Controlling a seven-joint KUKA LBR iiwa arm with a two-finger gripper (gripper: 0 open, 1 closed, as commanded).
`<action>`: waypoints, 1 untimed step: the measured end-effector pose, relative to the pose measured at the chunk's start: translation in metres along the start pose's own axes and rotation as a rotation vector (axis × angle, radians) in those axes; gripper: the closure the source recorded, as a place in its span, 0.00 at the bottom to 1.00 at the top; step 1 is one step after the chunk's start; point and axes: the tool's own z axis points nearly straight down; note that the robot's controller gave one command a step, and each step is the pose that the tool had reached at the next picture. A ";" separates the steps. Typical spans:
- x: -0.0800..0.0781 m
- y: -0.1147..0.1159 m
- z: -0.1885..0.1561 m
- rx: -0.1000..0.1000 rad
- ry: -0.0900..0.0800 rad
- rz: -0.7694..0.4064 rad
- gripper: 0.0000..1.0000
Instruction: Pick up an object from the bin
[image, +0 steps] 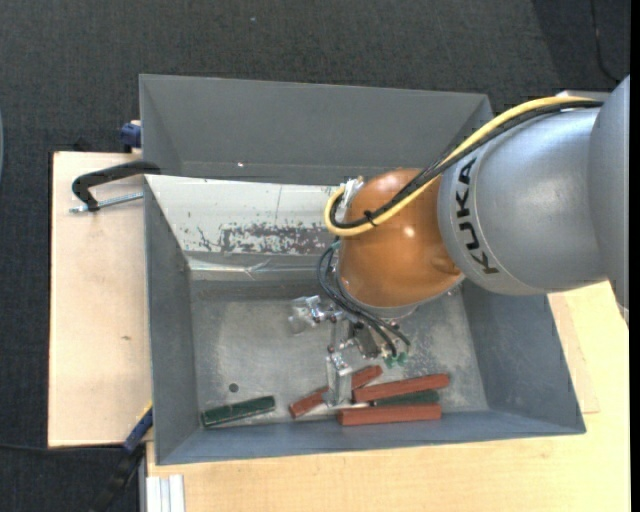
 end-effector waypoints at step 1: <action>0.011 -0.013 0.006 -0.002 -0.002 -0.106 0.00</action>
Offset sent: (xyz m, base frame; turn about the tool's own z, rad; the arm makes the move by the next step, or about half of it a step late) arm -0.0104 -0.0472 -0.0583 -0.1554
